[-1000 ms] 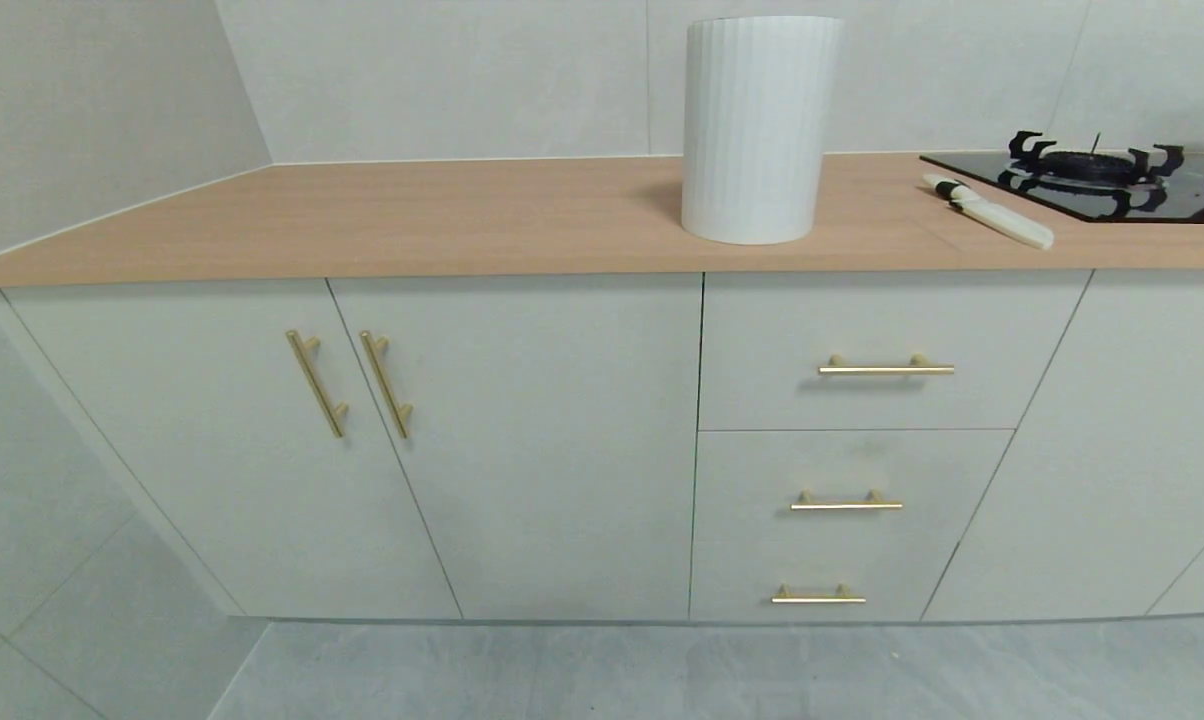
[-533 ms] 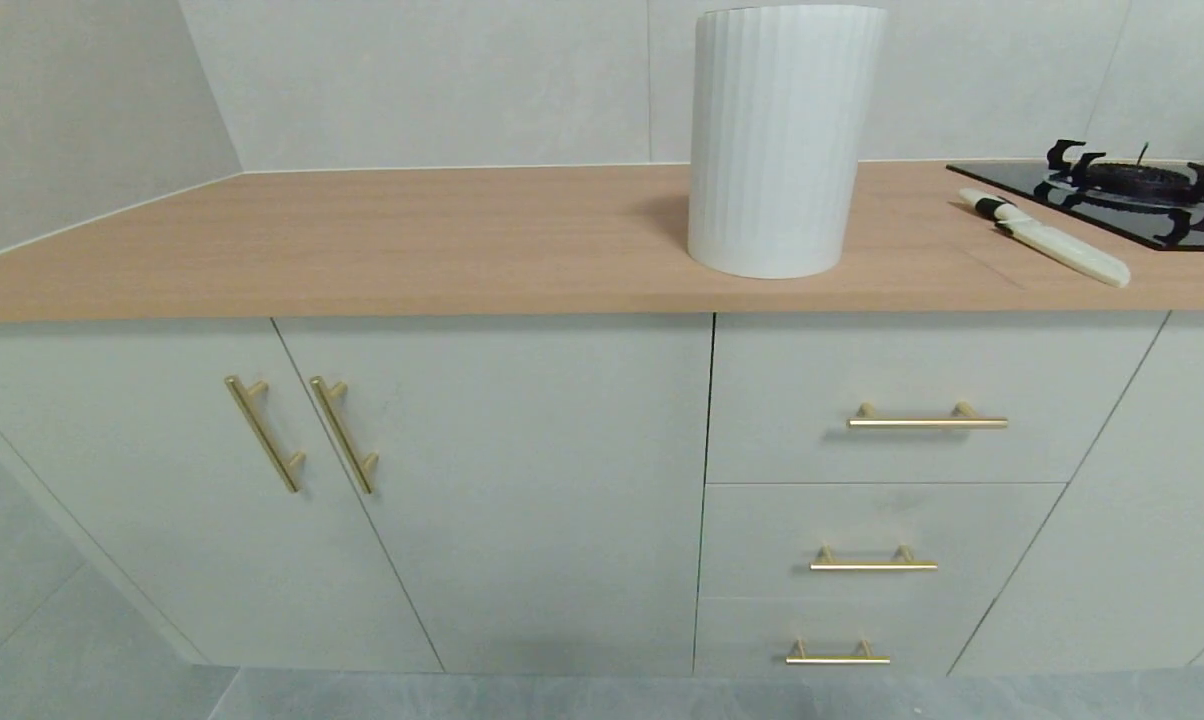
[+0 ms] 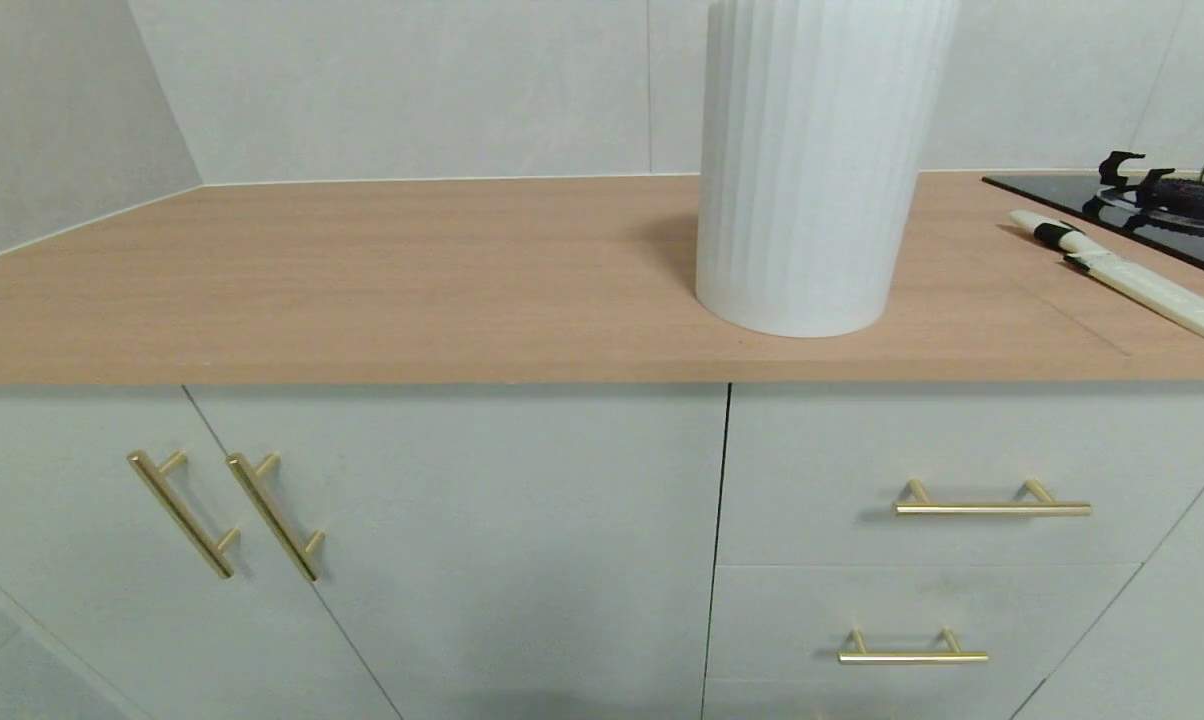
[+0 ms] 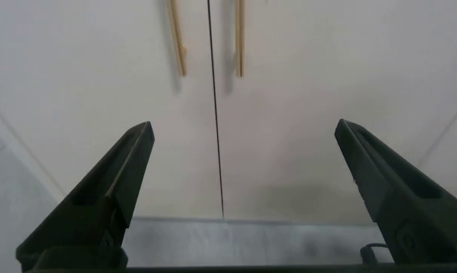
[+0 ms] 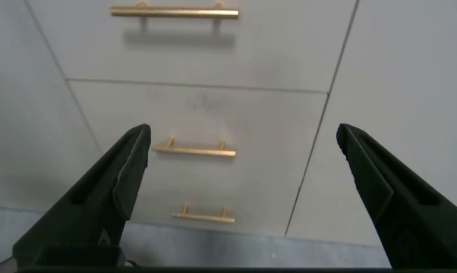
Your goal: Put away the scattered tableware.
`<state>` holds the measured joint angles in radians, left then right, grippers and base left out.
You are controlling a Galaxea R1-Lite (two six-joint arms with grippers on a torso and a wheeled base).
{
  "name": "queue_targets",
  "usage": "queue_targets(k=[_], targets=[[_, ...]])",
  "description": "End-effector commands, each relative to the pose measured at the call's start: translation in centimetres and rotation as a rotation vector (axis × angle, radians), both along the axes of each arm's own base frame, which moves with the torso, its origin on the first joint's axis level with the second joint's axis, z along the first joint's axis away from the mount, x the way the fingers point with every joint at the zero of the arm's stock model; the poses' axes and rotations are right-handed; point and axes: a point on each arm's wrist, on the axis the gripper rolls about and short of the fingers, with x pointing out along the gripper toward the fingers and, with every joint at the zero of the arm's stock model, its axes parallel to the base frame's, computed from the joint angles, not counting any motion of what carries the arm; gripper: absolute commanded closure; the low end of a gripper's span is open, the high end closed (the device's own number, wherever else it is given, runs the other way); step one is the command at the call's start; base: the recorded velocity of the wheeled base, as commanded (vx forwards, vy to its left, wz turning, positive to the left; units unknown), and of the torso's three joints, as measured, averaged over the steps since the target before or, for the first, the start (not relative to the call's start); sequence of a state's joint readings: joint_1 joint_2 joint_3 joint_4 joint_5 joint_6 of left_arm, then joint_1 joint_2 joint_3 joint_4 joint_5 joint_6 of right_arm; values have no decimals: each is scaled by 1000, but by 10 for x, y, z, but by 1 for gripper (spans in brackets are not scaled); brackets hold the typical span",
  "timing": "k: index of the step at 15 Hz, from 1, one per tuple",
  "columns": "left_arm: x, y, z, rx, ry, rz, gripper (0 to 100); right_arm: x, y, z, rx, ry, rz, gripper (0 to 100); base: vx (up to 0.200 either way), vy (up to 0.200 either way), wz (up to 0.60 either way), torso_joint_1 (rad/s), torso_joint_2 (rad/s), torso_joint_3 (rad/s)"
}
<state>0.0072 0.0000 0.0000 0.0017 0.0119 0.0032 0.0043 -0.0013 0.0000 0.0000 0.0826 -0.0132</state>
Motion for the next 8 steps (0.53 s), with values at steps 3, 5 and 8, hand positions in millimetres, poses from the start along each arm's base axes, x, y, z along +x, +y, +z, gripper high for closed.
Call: queue_targets(k=[3,5,8], targets=[[0,0,0,0,1,1,0,0,0,0,-1,1,1,0,0,0,0,0,0,0],[0,0,0,0,1,1,0,0,0,0,-1,1,1,0,0,0,0,0,0,0],[0,0,0,0,1,1,0,0,0,0,-1,1,1,0,0,0,0,0,0,0]])
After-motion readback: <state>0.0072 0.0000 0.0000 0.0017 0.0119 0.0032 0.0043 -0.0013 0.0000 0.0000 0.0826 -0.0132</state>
